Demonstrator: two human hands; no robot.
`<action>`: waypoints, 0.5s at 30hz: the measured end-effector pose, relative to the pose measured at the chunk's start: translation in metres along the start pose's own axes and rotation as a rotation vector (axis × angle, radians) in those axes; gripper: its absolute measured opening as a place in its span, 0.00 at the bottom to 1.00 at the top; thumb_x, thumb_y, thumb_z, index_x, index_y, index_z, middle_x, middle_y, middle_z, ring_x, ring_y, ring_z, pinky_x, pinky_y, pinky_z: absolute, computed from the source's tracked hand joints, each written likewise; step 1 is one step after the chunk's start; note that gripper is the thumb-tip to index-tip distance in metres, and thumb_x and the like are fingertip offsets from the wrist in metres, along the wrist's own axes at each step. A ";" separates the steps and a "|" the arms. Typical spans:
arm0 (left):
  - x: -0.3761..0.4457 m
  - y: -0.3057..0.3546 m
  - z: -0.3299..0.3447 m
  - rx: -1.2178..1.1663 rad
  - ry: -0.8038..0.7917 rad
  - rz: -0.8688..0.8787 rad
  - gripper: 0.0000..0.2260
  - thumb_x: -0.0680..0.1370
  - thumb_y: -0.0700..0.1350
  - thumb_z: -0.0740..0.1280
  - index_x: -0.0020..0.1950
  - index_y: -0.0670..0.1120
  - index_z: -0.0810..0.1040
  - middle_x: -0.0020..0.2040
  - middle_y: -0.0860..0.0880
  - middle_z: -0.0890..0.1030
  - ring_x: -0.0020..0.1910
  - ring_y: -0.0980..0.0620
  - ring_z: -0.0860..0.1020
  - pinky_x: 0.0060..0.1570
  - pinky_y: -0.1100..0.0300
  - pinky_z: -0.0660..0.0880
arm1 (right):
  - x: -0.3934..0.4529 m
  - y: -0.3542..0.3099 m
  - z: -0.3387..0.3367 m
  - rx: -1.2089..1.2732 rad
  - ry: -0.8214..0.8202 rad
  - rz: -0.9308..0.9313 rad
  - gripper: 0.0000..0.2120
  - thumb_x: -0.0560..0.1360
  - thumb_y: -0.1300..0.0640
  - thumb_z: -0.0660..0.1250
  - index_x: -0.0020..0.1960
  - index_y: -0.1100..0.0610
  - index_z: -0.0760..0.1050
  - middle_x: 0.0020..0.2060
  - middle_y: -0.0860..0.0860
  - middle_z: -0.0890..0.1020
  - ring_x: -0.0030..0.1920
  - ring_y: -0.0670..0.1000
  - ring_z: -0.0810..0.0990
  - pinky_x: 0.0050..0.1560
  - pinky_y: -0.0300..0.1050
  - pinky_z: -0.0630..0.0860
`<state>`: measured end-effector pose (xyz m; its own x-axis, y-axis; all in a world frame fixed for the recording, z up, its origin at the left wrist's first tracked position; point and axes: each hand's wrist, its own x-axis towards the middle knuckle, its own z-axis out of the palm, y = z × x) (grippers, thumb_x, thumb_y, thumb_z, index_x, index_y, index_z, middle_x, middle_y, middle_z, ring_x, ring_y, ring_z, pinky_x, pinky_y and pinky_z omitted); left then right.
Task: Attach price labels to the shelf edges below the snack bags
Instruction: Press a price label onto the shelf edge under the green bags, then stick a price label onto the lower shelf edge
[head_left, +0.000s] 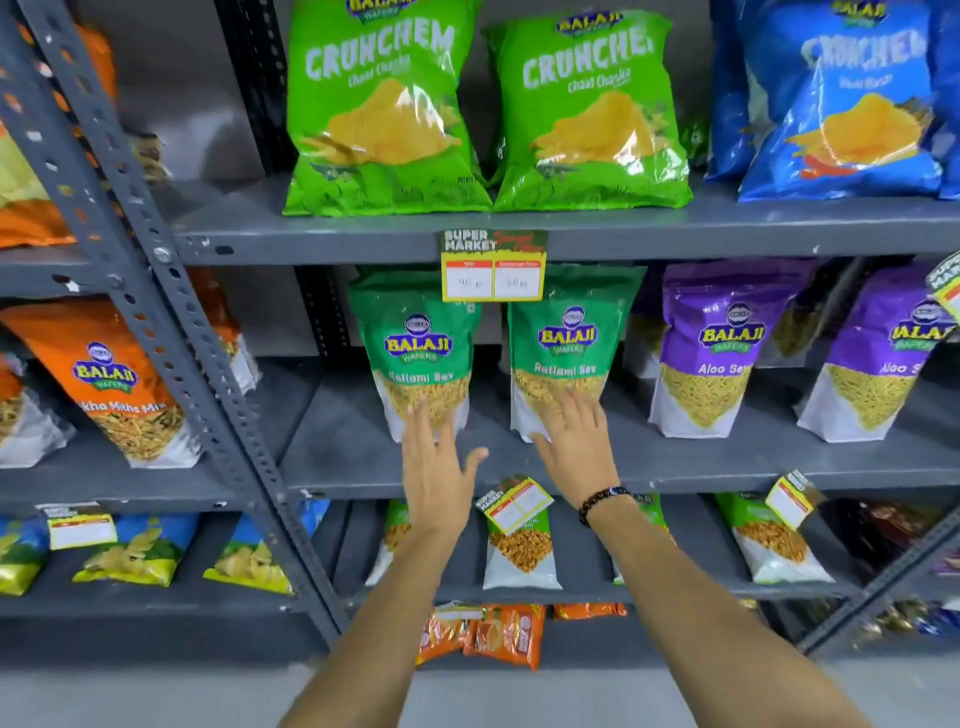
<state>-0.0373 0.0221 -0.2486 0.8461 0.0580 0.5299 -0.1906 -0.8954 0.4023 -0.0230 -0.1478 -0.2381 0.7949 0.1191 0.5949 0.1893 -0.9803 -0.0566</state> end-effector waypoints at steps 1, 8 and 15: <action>-0.012 -0.008 0.013 0.028 -0.076 -0.009 0.26 0.71 0.51 0.74 0.64 0.38 0.74 0.72 0.34 0.65 0.72 0.34 0.63 0.69 0.39 0.64 | -0.010 0.001 0.009 -0.030 -0.078 -0.011 0.20 0.62 0.56 0.77 0.51 0.57 0.77 0.54 0.60 0.82 0.57 0.61 0.79 0.59 0.56 0.76; -0.051 -0.042 0.076 0.136 -0.389 -0.044 0.16 0.65 0.49 0.79 0.45 0.40 0.84 0.71 0.31 0.65 0.69 0.29 0.63 0.67 0.35 0.64 | -0.030 0.004 0.050 -0.165 -0.369 -0.135 0.17 0.59 0.59 0.79 0.47 0.53 0.81 0.56 0.61 0.81 0.57 0.63 0.79 0.55 0.64 0.77; -0.043 -0.051 0.105 0.083 -0.386 -0.102 0.10 0.70 0.45 0.75 0.40 0.38 0.82 0.75 0.32 0.56 0.74 0.31 0.54 0.73 0.39 0.55 | -0.020 -0.007 0.069 -0.190 -0.405 -0.228 0.07 0.58 0.58 0.78 0.30 0.53 0.80 0.55 0.60 0.82 0.58 0.61 0.78 0.56 0.62 0.77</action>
<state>-0.0118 0.0189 -0.3706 0.9863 -0.0074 0.1646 -0.0684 -0.9273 0.3681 -0.0005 -0.1329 -0.3045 0.9128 0.3480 0.2136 0.3055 -0.9292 0.2079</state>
